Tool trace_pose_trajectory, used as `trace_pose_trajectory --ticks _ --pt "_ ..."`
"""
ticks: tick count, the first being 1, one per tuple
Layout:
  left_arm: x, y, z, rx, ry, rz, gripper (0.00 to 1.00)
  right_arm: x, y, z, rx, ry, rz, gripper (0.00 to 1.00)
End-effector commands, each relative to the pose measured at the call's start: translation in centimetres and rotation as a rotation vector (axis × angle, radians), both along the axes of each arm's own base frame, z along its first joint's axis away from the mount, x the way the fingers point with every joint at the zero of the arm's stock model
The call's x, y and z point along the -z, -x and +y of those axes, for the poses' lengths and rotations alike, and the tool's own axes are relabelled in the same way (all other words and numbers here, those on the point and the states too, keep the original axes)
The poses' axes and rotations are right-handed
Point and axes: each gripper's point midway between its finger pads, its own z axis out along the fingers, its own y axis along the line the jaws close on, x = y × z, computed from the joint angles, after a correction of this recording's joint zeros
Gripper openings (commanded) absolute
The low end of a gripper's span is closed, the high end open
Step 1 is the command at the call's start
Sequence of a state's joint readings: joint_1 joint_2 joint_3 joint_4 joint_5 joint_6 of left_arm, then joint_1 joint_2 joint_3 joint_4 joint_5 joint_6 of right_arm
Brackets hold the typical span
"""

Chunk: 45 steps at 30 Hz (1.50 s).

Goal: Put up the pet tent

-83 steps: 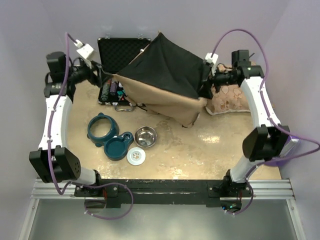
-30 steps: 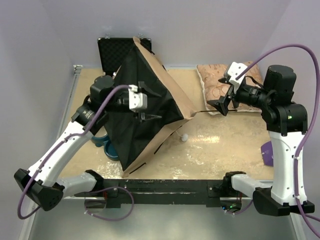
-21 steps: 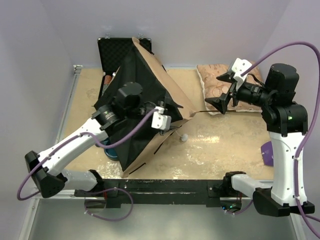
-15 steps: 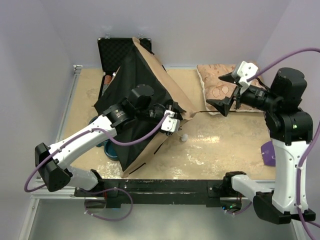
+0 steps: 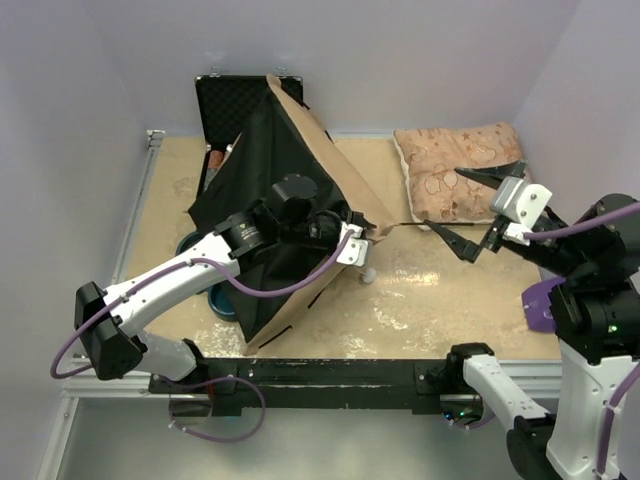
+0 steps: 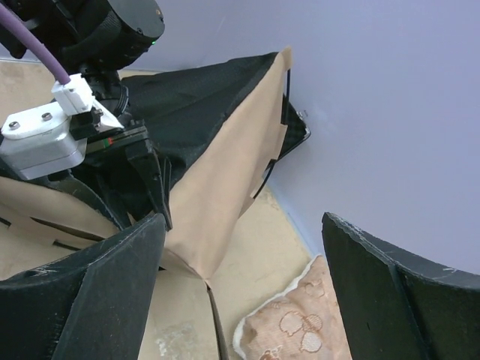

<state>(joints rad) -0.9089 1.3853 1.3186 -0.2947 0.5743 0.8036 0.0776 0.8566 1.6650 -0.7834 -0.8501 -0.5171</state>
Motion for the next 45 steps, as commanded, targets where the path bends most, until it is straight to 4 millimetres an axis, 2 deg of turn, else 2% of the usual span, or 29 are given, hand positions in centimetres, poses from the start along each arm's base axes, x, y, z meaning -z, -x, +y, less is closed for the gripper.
trace_pose_trajectory --ticks 1,4,7,8,11,15,21,25,27,34,39,42,44,45 --pt "-1.5 -0.9 -0.8 -0.037 0.026 -0.051 0.46 0.4 -0.9 -0.3 0.021 0.010 -0.010 0.88" --pt "-1.2 -1.5 -0.7 -0.062 0.010 -0.055 0.33 0.8 -0.7 -0.4 0.029 0.015 -0.010 0.88" --pt "-1.6 -1.7 -0.4 -0.089 0.013 -0.049 0.06 1.2 -1.1 -0.9 0.067 0.015 -0.010 0.85" --pt "-1.8 -1.6 -0.1 -0.093 0.016 -0.049 0.00 1.4 -1.6 -1.3 0.098 0.008 -0.004 0.84" --pt "-3.1 -1.6 1.3 -0.103 0.079 -0.010 0.00 1.3 -2.0 -2.1 0.158 -0.006 -0.010 0.83" --pt "-4.1 -1.8 3.2 -0.100 0.123 0.057 0.00 0.8 -1.2 -1.8 0.133 -0.009 -0.048 0.84" --pt "-5.1 -1.0 4.9 -0.053 0.170 0.070 0.00 1.4 0.1 -0.6 0.048 -0.032 -0.062 0.80" --pt "-5.4 0.0 5.4 -0.017 0.181 0.068 0.00 0.4 1.1 0.8 -0.051 -0.105 -0.125 0.77" --pt "-5.7 0.4 5.5 -0.005 0.190 0.076 0.00 0.7 1.1 1.6 -0.118 -0.120 -0.134 0.74" --pt "-6.5 0.8 5.8 0.001 0.207 0.095 0.00 -0.1 0.7 2.8 -0.216 -0.139 -0.152 0.53" --pt "-6.4 0.9 6.0 -0.001 0.209 0.102 0.00 0.5 0.9 3.1 -0.250 -0.127 -0.139 0.35" --pt "-6.8 0.8 6.1 -0.006 0.225 0.103 0.00 0.2 1.2 3.3 -0.273 -0.139 -0.128 0.18" --pt "-7.3 1.0 6.0 0.003 0.235 0.102 0.00 0.4 0.9 3.4 -0.281 -0.148 -0.105 0.02" --pt "-7.7 1.0 6.0 0.006 0.243 0.103 0.00 0.5 0.5 3.4 -0.279 -0.155 -0.094 0.00"
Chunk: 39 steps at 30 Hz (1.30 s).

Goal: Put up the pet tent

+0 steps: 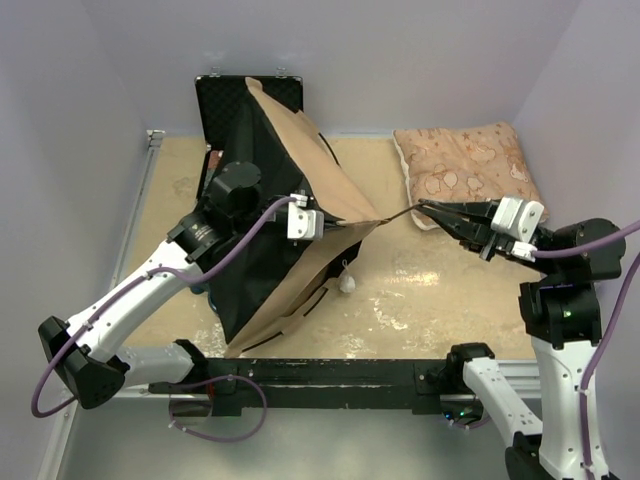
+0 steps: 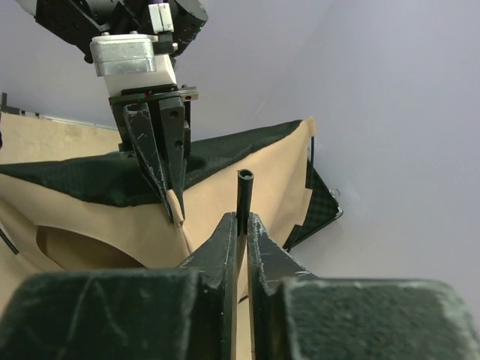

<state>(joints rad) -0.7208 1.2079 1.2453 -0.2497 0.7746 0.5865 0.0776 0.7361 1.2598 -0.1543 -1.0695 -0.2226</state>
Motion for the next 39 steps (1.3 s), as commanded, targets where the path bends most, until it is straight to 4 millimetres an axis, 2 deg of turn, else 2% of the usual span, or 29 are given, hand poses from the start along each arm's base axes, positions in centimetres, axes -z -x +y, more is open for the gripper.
trace_pose_trajectory --ticks 1,4,9,11,17,22,31,39 --pt "-3.7 1.1 0.1 0.043 0.094 -0.052 0.00 -0.6 -0.2 0.3 -0.033 -0.023 0.007 0.00" --pt "-5.7 1.5 0.0 0.057 0.125 -0.061 0.00 -0.2 -1.3 0.3 -0.022 -0.021 0.029 0.00" --pt "-9.3 2.4 0.1 0.096 0.189 -0.097 0.00 2.5 -3.9 0.6 -0.007 0.064 0.109 0.00" --pt "-10.0 2.9 0.1 0.121 0.203 -0.098 0.00 3.2 -4.6 1.1 -0.010 0.082 0.142 0.00" --pt "-11.0 3.5 -0.2 0.163 0.225 -0.087 0.00 4.6 -5.6 4.0 -0.049 0.116 0.211 0.00" --pt "-12.1 3.6 -0.1 0.159 0.248 -0.072 0.00 6.5 -6.8 5.3 -0.018 0.193 0.238 0.00" --pt "-12.6 2.6 0.9 0.096 0.262 0.017 0.00 8.5 -7.1 5.5 0.019 0.302 0.220 0.00" --pt "-12.6 2.2 0.5 0.097 0.253 0.081 0.00 8.8 -7.4 6.6 0.008 0.301 0.241 0.00"
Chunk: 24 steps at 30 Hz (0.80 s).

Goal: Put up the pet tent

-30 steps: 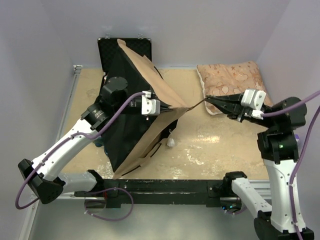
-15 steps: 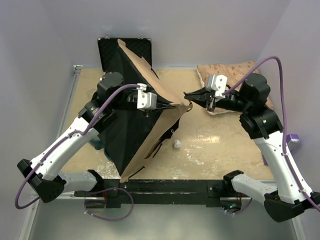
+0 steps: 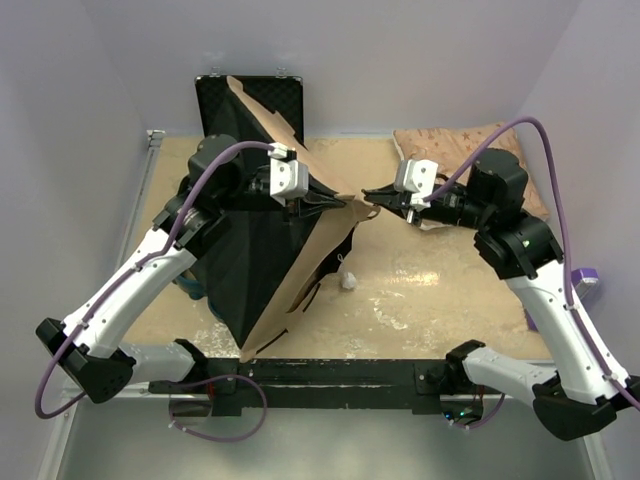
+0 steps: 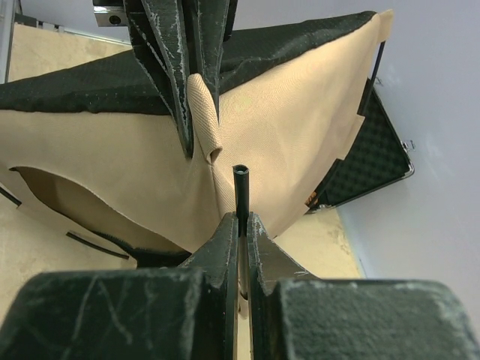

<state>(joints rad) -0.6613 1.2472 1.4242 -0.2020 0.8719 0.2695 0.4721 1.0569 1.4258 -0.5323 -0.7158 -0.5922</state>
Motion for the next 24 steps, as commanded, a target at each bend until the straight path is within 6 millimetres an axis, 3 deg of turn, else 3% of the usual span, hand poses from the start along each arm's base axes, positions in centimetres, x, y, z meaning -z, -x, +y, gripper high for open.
trace_pose_trajectory --ticks 1,24 --pt "-5.5 1.9 0.2 0.066 0.119 -0.100 0.00 1.6 -0.7 0.4 0.031 0.045 0.066 0.00" --pt "-5.0 1.4 0.6 0.079 0.125 -0.022 0.00 2.3 -0.2 1.4 0.003 0.055 0.078 0.00"
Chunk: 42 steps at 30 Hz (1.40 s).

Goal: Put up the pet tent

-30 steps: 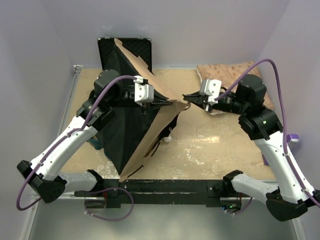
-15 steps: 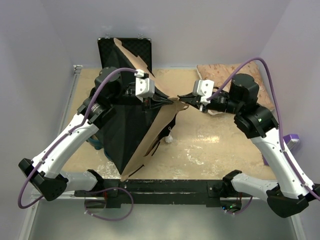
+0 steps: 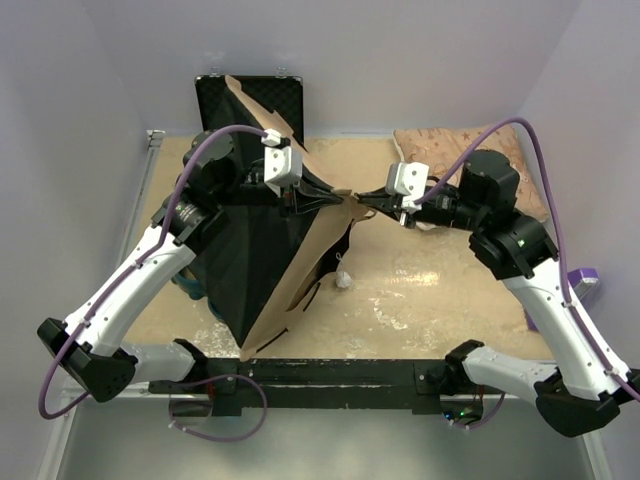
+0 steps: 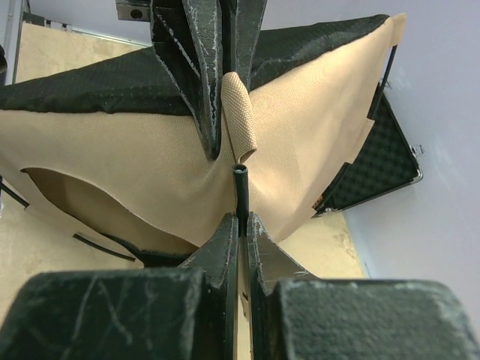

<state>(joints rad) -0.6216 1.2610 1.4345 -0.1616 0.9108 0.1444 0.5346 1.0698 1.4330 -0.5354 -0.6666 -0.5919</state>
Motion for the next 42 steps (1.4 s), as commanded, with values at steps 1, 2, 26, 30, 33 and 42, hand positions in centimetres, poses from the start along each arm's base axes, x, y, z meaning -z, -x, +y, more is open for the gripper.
trace_pose_trajectory --ticks 1,2,26,30,33,42 --pt "-4.3 2.0 0.2 0.080 0.102 -0.116 0.00 2.1 -0.6 0.4 0.016 0.044 0.074 0.00" --pt "-4.3 2.0 0.2 0.083 0.101 -0.113 0.00 2.1 -0.6 0.5 0.014 0.043 0.074 0.00" --pt "-3.6 3.2 0.3 0.143 0.092 -0.118 0.00 1.8 -0.4 1.0 0.027 0.003 0.109 0.00" --pt "-3.7 3.3 0.5 0.136 0.093 -0.132 0.00 2.1 -0.4 1.1 0.028 0.005 0.114 0.00" --pt "-3.6 3.3 0.5 0.126 0.091 -0.131 0.00 2.1 -0.2 1.0 0.023 0.006 0.115 0.00" --pt "-3.7 3.1 0.5 0.122 0.093 -0.130 0.00 2.5 -0.1 1.0 0.020 0.011 0.124 0.00"
